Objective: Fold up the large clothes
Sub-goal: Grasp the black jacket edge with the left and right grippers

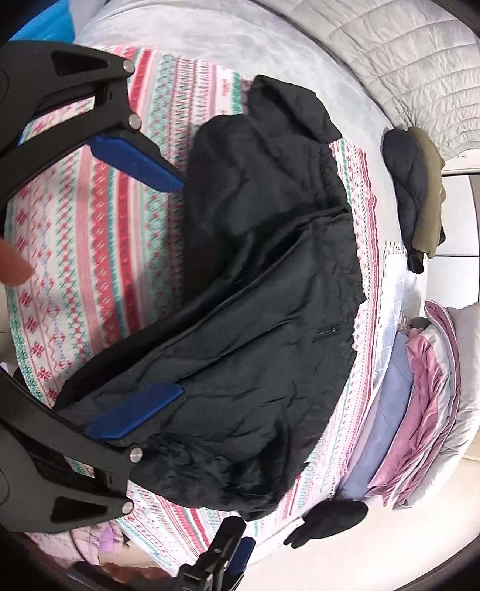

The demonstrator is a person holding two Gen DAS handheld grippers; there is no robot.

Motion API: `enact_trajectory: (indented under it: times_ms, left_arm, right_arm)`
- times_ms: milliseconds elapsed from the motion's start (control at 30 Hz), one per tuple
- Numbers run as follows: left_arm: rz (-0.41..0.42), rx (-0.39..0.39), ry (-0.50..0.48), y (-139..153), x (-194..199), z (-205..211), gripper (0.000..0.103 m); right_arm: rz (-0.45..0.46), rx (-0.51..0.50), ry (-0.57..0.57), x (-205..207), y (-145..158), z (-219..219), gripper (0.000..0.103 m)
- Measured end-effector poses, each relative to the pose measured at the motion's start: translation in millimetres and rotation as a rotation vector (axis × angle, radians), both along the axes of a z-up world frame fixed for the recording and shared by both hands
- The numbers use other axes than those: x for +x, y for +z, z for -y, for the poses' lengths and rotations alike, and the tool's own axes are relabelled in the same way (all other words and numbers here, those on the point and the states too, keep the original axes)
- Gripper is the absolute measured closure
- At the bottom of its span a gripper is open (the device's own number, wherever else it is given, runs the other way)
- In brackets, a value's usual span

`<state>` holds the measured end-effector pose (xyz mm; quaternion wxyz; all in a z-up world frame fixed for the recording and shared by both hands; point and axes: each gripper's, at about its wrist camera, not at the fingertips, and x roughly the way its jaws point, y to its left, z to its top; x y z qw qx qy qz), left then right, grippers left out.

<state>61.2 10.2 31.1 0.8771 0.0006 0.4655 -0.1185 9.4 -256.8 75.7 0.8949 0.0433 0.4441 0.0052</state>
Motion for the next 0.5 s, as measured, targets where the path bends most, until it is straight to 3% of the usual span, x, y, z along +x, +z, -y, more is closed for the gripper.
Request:
enact_trajectory:
  times_ms: [267,400,500]
  left_arm:
    - [-0.046,0.045,-0.044,3.6,65.9,-25.5,0.000]
    - [-0.050,0.052,-0.041,3.8,103.9,-42.2,0.000]
    - [-0.017,0.091,-0.032,0.1,130.4,-50.9,0.000]
  right_arm:
    - [-0.042,0.071,0.058,68.8,16.8,29.0,0.000]
    - [-0.101,0.133,0.074,113.1,7.2,51.0,0.000]
    - [-0.120,0.126,0.066,140.1,-1.9,64.1,0.000]
